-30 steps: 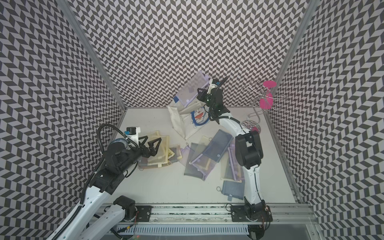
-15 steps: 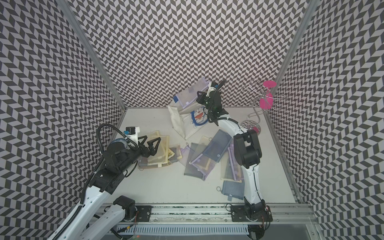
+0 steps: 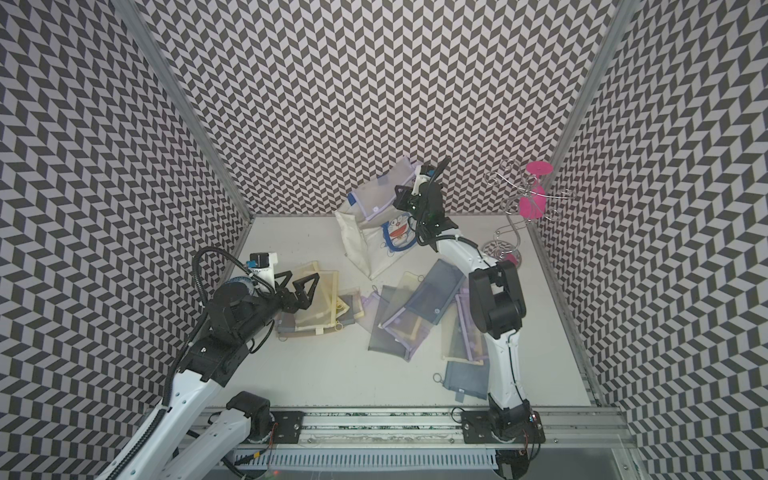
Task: Put the pencil pouch into the canvas bag
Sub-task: Place the pencil pouch in the canvas bag.
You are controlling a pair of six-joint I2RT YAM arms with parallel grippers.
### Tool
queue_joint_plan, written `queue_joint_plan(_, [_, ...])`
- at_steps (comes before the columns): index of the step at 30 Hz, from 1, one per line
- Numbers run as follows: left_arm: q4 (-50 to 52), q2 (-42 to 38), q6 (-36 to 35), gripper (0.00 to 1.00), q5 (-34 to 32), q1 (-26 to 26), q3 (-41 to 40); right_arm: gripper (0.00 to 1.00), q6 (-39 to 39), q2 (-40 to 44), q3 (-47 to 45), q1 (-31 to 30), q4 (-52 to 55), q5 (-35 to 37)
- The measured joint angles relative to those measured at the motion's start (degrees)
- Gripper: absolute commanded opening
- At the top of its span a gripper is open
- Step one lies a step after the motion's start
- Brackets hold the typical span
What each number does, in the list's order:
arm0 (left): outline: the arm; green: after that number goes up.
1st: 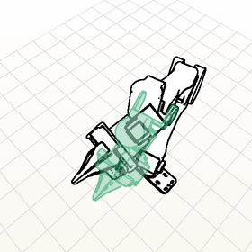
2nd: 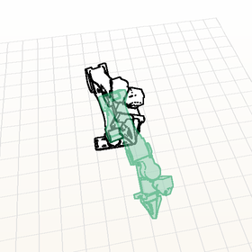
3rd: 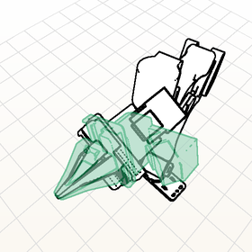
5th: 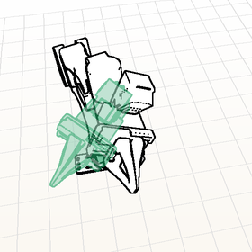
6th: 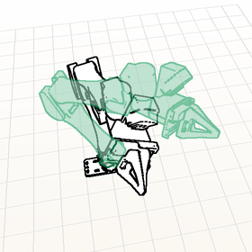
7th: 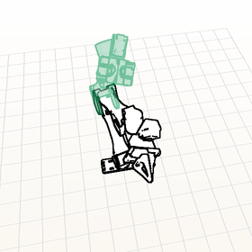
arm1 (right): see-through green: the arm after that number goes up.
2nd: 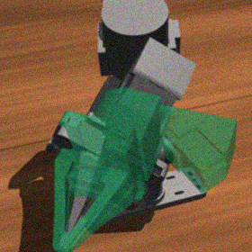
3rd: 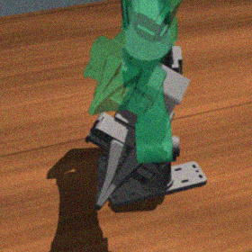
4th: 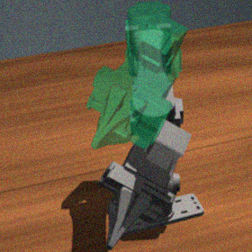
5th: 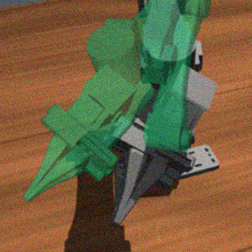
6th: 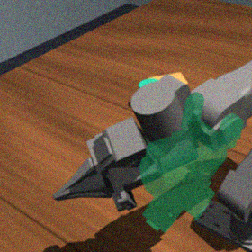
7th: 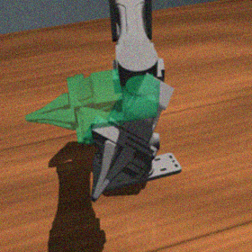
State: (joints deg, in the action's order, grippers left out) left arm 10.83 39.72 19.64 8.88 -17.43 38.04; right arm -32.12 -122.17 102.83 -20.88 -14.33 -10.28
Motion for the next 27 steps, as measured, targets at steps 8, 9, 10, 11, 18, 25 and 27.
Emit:
queue_joint_plan(8, [0.0,0.0,0.0,0.97,0.0,0.2,0.0,0.00,2.0,0.2,0.7,-0.2,2.5,-1.6])
queue_joint_plan(9, [0.0,0.0,0.0,0.97,0.0,0.2,0.0,0.00,2.2,0.2,0.9,-0.3,2.8,-1.7])
queue_joint_plan(10, [0.0,0.0,0.0,0.97,0.0,0.3,0.0,0.00,2.6,0.2,1.0,-0.5,3.0,-1.8])
queue_joint_plan(11, [0.0,0.0,0.0,0.97,0.0,0.3,0.0,0.00,2.8,0.3,1.0,-0.6,3.1,-1.7])
queue_joint_plan(18, [0.0,0.2,0.2,0.97,0.0,0.5,0.0,0.00,4.8,1.5,0.9,-0.9,4.1,-1.7])
queue_joint_plan(25, [0.0,0.5,0.6,0.97,0.0,1.1,0.0,0.00,6.6,2.5,1.0,-0.9,6.4,-1.7])
queue_joint_plan(27, [0.0,0.5,0.6,0.97,0.0,1.1,0.0,0.00,7.0,2.5,1.2,-0.9,7.1,-1.9])
